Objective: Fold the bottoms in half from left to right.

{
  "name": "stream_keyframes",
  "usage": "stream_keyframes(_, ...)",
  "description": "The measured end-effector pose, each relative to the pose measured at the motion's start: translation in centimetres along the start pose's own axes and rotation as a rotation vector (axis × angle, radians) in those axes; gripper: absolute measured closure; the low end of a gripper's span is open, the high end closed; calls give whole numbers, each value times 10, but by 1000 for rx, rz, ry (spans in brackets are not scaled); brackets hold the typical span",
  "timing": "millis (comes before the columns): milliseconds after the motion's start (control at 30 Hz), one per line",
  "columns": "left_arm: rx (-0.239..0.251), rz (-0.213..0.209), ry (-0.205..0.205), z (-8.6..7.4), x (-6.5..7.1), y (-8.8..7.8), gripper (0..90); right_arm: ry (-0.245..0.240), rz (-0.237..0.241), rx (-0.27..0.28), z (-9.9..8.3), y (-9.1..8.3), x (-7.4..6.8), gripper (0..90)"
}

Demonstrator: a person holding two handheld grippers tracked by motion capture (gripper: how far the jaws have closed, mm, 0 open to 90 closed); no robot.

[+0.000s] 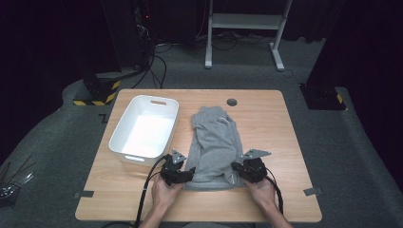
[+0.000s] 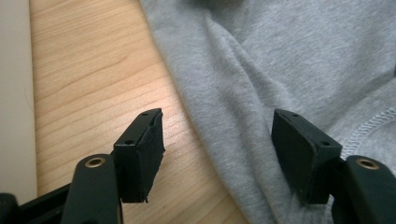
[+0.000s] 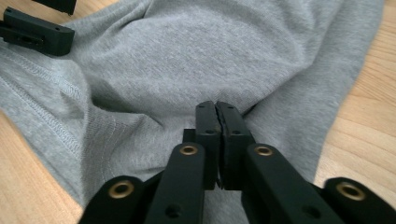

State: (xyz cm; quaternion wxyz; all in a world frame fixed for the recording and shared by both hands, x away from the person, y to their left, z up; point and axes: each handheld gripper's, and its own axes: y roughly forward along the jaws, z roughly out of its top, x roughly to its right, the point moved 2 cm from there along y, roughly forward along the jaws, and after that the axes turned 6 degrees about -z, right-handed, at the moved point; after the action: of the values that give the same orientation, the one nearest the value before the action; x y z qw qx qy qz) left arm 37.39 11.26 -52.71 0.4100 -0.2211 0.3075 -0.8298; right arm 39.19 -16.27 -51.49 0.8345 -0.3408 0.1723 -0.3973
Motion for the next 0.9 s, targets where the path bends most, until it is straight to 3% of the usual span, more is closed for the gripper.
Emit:
stream_keyframes(200,-10,8,-8,-3,-1,0,352,-32,-28,57,5,-16,0,900)
stream_keyframes(467,-26,4,2,-3,3,1,350,-34,-72,108,5,-45,6,900)
stream_keyframes(533,-33,3,3,-4,3,2,351,-27,-87,73,-2,-40,9,900)
stream_keyframes(600,-35,8,2,-3,3,2,351,-28,-104,-5,-14,-26,15,900)
stream_keyframes(667,-27,11,5,-1,2,0,354,5,-116,-67,-25,-15,22,900)
stream_keyframes(767,-9,3,0,6,1,1,356,28,-114,-20,-23,-20,25,891)
stream_keyframes(900,-5,20,8,21,0,13,365,44,-113,71,1,-18,24,689)
